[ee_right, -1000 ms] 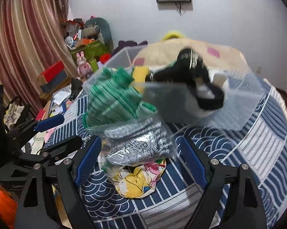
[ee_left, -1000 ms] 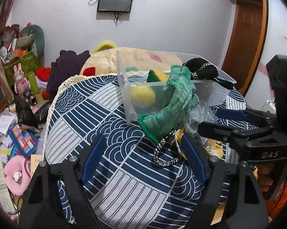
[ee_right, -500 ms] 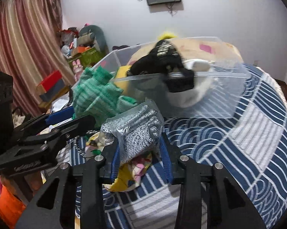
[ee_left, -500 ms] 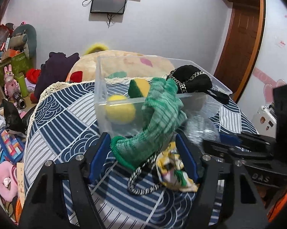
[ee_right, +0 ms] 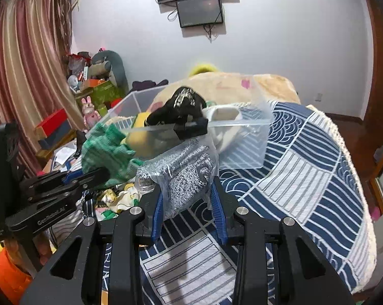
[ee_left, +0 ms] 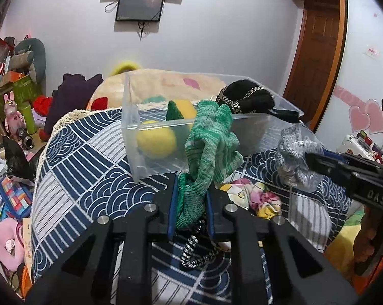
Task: Organize soft objects
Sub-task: 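Carry the sock into the clear box while the right tool lowers the glove bag in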
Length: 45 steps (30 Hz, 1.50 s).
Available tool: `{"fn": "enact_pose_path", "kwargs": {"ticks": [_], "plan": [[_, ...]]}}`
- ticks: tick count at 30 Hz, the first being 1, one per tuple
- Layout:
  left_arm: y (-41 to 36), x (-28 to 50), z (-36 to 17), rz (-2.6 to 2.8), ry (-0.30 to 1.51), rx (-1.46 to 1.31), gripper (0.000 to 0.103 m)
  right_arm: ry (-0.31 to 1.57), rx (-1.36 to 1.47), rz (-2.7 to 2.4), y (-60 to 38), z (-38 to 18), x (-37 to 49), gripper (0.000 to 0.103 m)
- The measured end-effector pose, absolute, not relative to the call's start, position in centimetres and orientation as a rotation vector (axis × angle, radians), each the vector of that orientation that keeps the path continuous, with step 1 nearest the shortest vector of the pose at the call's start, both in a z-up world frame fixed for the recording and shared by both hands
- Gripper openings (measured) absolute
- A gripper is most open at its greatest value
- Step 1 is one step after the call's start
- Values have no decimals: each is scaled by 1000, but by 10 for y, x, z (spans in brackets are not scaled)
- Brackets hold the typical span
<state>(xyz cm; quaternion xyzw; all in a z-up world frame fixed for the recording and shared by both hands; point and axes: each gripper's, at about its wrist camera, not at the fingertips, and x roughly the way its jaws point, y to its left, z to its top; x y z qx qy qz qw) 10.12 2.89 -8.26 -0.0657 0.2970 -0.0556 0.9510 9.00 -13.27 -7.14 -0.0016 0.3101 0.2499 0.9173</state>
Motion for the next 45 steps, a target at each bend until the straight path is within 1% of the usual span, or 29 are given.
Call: {"fn": "enact_pose_path", "kwargs": {"ticks": [9, 13, 23, 30, 35, 40, 45], "plan": [[48, 82, -53, -140, 526, -226, 19, 580, 29, 484, -155, -55, 82, 31], [52, 78, -38, -128, 481, -215, 19, 546, 37, 460, -160, -43, 82, 31], [56, 98, -12, -90, 422, -184, 19, 465, -2, 398, -160, -8, 99, 31], [57, 122, -20, -65, 453, -189, 19, 488, -47, 367, -147, -9, 126, 31], [59, 142, -34, -66, 509, -196, 19, 540, -82, 357, -135, -19, 146, 31], [58, 158, -43, -52, 525, -182, 19, 593, -116, 376, -122, -32, 159, 31], [57, 174, -53, -49, 560, -182, 19, 613, -151, 390, -109, -36, 164, 31]]}}
